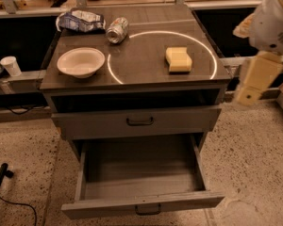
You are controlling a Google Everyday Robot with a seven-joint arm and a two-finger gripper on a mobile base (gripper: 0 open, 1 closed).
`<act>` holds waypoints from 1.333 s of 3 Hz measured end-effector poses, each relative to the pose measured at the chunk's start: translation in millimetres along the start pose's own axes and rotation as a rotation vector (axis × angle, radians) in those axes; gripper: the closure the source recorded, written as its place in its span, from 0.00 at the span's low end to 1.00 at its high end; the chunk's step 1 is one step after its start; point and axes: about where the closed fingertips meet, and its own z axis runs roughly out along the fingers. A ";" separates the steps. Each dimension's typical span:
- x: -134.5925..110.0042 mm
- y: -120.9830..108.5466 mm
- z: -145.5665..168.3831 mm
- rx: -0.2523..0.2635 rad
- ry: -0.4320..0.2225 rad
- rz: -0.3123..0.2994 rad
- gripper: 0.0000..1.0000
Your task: Place blue chip bag into middle drawer
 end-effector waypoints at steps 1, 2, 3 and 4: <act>-50.3 -53.7 34.4 -0.003 -0.033 -0.076 0.00; -113.3 -109.4 76.5 -0.010 -0.053 -0.183 0.00; -173.7 -149.1 91.4 0.047 -0.113 -0.275 0.00; -173.9 -149.1 91.4 0.047 -0.113 -0.276 0.00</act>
Offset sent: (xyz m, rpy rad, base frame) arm 0.2679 0.1810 0.0068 -0.0009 -0.1242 0.3554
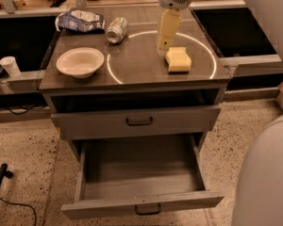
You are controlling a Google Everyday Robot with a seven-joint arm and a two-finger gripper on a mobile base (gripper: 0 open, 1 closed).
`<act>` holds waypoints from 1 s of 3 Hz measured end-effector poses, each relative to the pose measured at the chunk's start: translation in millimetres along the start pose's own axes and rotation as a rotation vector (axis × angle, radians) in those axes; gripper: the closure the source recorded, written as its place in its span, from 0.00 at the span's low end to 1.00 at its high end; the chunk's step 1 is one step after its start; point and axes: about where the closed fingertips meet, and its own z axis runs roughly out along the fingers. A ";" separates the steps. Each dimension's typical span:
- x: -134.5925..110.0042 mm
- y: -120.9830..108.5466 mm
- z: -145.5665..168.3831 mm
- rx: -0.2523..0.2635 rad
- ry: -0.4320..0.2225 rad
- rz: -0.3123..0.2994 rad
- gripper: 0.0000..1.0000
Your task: Place blue chip bag into middle drawer
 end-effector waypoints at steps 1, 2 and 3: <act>-49.6 -23.5 25.2 0.015 -0.085 -0.062 0.00; -135.9 -47.2 48.6 0.068 -0.180 -0.196 0.00; -135.9 -47.2 48.6 0.068 -0.180 -0.196 0.00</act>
Offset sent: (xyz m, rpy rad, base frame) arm 0.0744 0.2336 0.0278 0.1476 -0.2339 0.3713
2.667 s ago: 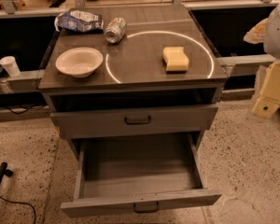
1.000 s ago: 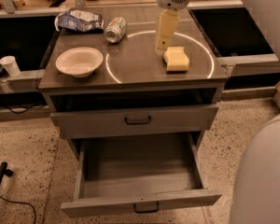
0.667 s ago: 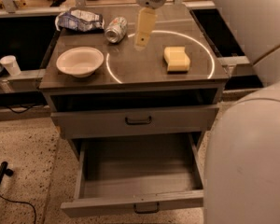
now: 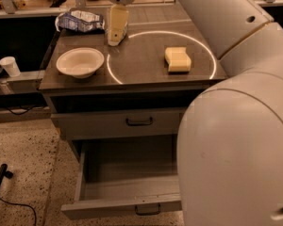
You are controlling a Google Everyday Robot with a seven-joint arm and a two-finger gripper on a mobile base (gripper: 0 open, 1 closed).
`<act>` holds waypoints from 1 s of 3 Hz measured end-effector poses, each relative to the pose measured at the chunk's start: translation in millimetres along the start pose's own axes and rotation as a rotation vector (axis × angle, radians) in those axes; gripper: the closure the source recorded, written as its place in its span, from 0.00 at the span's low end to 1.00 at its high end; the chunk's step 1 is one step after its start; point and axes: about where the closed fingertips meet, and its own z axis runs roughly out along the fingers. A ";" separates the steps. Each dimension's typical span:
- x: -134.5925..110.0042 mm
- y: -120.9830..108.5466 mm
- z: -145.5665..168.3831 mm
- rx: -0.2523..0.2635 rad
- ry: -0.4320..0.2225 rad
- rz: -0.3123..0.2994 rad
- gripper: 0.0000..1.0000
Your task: Place blue chip bag into middle drawer
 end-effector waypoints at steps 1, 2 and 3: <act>-8.3 -14.6 11.8 0.016 -0.059 -0.015 0.00; -24.4 -64.8 40.8 0.134 -0.150 0.017 0.00; -32.8 -95.7 59.9 0.213 -0.201 0.083 0.00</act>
Offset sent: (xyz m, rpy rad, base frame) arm 0.1062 0.0669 0.0309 0.2871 -0.1734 0.0010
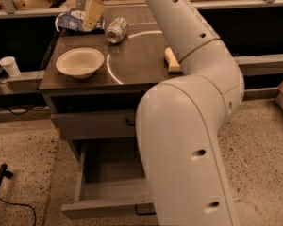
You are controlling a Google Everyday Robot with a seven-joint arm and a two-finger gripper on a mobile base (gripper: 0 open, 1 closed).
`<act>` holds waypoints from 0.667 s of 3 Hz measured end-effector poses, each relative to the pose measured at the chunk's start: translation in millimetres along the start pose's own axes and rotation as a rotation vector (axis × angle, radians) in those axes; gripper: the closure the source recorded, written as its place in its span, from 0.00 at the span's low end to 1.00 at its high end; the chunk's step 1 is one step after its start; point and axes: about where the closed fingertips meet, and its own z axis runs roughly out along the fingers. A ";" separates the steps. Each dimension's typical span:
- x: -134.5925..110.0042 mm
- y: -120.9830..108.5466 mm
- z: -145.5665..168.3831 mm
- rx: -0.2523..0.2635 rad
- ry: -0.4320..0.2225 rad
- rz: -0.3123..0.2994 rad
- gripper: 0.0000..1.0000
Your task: Place blue chip bag into middle drawer
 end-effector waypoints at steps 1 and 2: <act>-1.3 -10.8 24.9 0.028 -0.014 0.078 0.00; -2.0 -10.3 50.8 0.020 -0.011 0.125 0.15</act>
Offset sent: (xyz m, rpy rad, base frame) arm 0.0732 0.0507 -0.0219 0.0959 0.1052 -0.1148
